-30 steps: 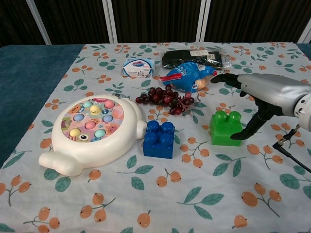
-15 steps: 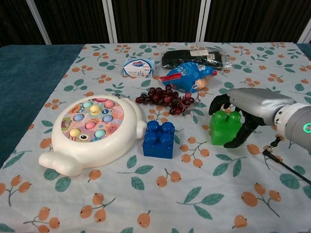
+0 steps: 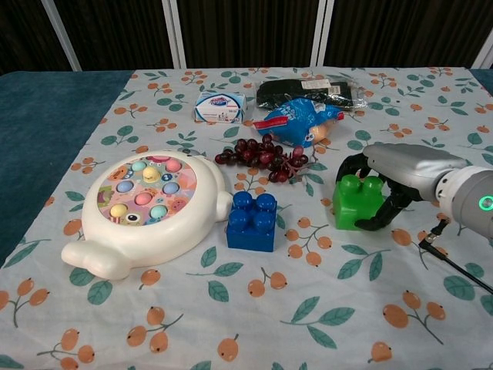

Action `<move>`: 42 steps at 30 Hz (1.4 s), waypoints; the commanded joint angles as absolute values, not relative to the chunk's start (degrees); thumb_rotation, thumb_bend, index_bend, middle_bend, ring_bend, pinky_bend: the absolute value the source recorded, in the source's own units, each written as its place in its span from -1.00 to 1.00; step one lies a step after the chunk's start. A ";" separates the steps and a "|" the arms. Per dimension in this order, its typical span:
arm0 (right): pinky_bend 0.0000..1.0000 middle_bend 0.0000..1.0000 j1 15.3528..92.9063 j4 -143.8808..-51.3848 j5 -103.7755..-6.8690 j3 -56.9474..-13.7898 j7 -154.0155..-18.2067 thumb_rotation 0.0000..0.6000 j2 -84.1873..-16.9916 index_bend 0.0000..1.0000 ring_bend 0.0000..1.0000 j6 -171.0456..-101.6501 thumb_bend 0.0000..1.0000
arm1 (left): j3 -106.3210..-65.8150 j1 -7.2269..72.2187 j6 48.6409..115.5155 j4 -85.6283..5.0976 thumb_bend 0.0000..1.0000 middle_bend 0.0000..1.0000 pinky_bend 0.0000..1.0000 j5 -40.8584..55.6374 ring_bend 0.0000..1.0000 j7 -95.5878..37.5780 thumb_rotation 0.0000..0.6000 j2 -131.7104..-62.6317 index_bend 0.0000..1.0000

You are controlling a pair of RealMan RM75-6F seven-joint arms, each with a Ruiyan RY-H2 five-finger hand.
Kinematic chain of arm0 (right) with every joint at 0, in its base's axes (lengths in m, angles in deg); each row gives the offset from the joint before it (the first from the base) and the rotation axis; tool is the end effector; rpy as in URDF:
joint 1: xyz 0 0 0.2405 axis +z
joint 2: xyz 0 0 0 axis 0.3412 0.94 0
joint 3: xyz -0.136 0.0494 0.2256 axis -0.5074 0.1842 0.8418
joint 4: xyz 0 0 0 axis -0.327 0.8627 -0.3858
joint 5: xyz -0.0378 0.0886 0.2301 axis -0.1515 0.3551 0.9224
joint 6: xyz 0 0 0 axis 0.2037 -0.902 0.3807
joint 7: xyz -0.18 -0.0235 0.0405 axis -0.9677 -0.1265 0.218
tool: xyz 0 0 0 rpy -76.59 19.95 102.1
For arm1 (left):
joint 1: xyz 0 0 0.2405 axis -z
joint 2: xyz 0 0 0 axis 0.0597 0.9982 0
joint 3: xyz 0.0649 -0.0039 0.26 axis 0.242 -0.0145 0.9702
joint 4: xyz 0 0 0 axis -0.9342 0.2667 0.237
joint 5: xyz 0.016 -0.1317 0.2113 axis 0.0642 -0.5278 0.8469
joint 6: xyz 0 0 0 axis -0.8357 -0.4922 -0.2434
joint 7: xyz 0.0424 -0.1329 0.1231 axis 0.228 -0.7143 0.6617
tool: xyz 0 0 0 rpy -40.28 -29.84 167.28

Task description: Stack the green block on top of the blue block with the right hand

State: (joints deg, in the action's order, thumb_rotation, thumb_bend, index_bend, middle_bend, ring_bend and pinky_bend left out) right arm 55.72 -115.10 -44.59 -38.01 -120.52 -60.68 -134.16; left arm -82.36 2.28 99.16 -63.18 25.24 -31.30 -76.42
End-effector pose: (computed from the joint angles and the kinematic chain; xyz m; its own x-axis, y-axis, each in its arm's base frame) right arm -0.1736 -0.3383 -0.1003 0.4094 -0.3749 0.8318 -0.9118 -0.2004 0.3585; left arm -0.3456 0.2374 0.1342 0.3244 0.0321 0.9454 0.9408 0.0927 -0.3260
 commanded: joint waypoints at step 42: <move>0.03 0.06 68.69 -131.64 -31.75 -31.80 -141.34 1.00 -67.82 0.21 -0.07 -149.11 0.01 | -82.24 2.42 98.00 -64.02 -1.00 -1.00 -1.00 24.72 -1.00 -33.10 1.00 -75.60 -1.00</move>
State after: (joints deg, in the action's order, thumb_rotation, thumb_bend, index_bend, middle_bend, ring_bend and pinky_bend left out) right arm 68.03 -131.89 -32.72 -31.83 -140.24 -66.66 -148.10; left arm -82.26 2.39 98.03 -63.99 24.70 -33.07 -75.62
